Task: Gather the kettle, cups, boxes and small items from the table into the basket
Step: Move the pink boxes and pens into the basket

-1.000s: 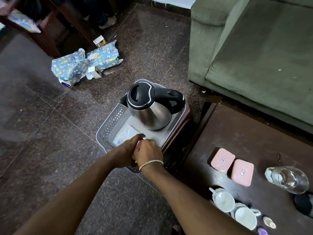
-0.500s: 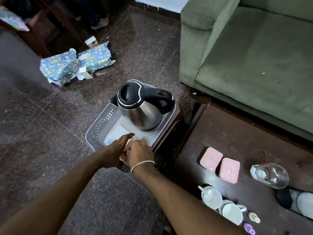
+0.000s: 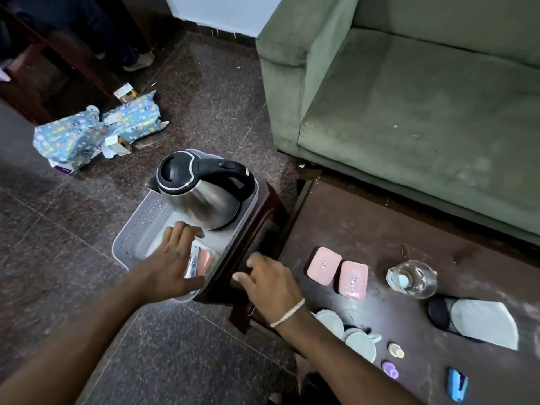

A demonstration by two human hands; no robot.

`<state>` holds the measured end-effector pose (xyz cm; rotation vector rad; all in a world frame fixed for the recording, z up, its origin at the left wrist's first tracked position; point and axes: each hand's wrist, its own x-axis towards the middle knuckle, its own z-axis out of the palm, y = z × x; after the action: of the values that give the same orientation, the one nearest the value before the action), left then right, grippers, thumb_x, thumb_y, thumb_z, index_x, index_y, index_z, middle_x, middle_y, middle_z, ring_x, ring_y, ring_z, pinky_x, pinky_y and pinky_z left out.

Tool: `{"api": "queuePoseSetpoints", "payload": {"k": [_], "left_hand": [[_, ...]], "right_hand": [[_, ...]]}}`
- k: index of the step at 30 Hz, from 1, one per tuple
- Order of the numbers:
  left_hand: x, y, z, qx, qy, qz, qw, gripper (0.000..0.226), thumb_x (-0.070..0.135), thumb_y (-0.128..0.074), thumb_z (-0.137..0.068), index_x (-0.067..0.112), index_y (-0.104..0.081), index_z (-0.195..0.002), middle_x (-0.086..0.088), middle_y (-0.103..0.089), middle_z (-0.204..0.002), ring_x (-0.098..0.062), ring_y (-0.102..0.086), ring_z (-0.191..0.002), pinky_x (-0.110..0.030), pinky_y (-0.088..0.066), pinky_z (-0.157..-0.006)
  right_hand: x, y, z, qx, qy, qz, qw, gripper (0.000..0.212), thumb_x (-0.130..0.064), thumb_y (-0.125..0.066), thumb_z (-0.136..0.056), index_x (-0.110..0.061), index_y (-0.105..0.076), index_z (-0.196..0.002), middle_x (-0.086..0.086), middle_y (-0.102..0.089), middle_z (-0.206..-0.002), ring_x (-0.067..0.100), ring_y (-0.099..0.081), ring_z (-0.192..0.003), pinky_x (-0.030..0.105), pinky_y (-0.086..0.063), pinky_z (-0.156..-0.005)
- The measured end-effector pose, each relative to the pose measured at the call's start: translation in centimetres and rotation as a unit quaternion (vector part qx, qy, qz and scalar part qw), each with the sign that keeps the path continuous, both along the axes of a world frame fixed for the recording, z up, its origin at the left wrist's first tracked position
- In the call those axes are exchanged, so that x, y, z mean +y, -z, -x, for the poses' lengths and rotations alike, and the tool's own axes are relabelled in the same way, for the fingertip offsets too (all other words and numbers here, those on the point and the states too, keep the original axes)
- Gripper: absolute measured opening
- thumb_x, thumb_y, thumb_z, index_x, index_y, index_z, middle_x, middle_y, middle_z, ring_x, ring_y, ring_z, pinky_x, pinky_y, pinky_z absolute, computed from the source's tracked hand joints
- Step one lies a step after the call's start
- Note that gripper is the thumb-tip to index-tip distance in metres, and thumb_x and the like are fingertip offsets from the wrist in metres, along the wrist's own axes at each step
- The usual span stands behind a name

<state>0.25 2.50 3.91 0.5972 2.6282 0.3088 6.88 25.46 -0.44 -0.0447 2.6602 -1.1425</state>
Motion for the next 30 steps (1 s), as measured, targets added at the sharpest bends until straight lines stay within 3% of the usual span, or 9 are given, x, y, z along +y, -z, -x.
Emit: {"api": "queuePoseSetpoints", "payload": {"k": [3,6,11,15,20,23,26,30], "left_hand": [[4.6,0.2,-0.7,0.02,0.058,-0.041,0.997,0.086,0.069,-0.072,-0.071,0.021,-0.038,-0.134,0.004,-0.035,-0.125,-0.018,-0.038,-0.114,-0.034,-0.042,-0.098],[10.0,2.2,-1.1,0.025,0.096,-0.063,0.993,0.092,0.07,-0.072,-0.072,0.023,-0.036,-0.142,0.002,-0.036,-0.133,-0.019,-0.039,-0.125,-0.034,-0.04,-0.103],[17.9,8.1,-1.9,-0.028,0.143,-0.032,0.989,0.111,0.051,-0.082,-0.073,0.017,-0.021,-0.16,-0.005,-0.023,-0.16,-0.028,-0.034,-0.144,-0.037,-0.031,-0.12],[22.9,11.7,-1.6,-0.022,0.211,0.026,0.977,0.122,0.037,-0.087,-0.071,0.007,-0.013,-0.163,-0.009,-0.013,-0.172,-0.026,-0.02,-0.157,-0.036,-0.028,-0.124],[26.5,14.0,-1.2,-0.036,0.225,0.114,0.967,0.127,0.034,-0.09,-0.07,0.011,-0.008,-0.164,-0.005,-0.009,-0.173,-0.028,-0.031,-0.151,-0.043,-0.044,-0.113],[27.0,14.6,-1.6,-0.052,0.22,0.141,0.964,0.123,0.032,-0.091,-0.07,0.013,-0.012,-0.163,-0.002,-0.016,-0.169,-0.03,-0.041,-0.141,-0.043,-0.051,-0.106],[27.0,15.1,-2.1,-0.054,0.209,0.143,0.966,0.1,0.026,-0.077,-0.084,0.015,-0.016,-0.163,-0.004,-0.024,-0.165,-0.032,-0.046,-0.131,-0.042,-0.053,-0.101],[26.4,15.5,-2.5,-0.035,0.239,0.126,0.962,0.073,0.012,-0.056,-0.094,0.008,-0.023,-0.159,-0.011,-0.029,-0.162,-0.034,-0.042,-0.137,-0.043,-0.043,-0.111]], "right_hand": [[5.5,1.5,-1.9,-0.01,0.042,-0.006,0.999,0.031,-0.039,-0.07,-0.088,-0.014,-0.063,-0.105,0.006,-0.067,-0.1,0.031,-0.066,-0.094,0.041,-0.053,-0.076],[10.9,3.4,-3.2,-0.014,0.059,-0.072,0.996,0.031,-0.031,-0.074,-0.086,-0.012,-0.065,-0.109,0.007,-0.065,-0.107,0.031,-0.066,-0.097,0.04,-0.053,-0.078],[17.5,6.2,-4.5,-0.038,-0.003,-0.26,0.965,0.051,-0.029,-0.077,-0.077,-0.009,-0.064,-0.122,0.01,-0.062,-0.112,0.035,-0.063,-0.101,0.043,-0.049,-0.086],[19.7,7.8,-4.6,-0.058,-0.052,-0.324,0.943,0.081,-0.037,-0.074,-0.078,-0.007,-0.044,-0.147,0.011,-0.051,-0.14,0.031,-0.052,-0.127,0.042,-0.041,-0.1],[20.8,9.6,-3.8,-0.085,-0.078,-0.327,0.938,0.099,-0.045,-0.076,-0.075,-0.01,-0.028,-0.155,0.01,-0.034,-0.158,0.029,-0.037,-0.142,0.043,-0.03,-0.111],[20.9,10.5,-3.9,-0.099,-0.097,-0.334,0.932,0.107,-0.049,-0.077,-0.073,-0.009,-0.022,-0.157,0.011,-0.028,-0.161,0.028,-0.028,-0.149,0.044,-0.023,-0.115],[20.8,11.1,-4.4,-0.104,-0.106,-0.341,0.928,0.108,-0.045,-0.076,-0.075,-0.008,-0.018,-0.158,0.012,-0.027,-0.162,0.028,-0.026,-0.149,0.045,-0.021,-0.117],[20.6,11.4,-4.7,-0.099,-0.092,-0.339,0.931,0.102,-0.038,-0.071,-0.076,-0.009,-0.017,-0.158,0.01,-0.031,-0.16,0.026,-0.032,-0.146,0.043,-0.022,-0.116]]}}
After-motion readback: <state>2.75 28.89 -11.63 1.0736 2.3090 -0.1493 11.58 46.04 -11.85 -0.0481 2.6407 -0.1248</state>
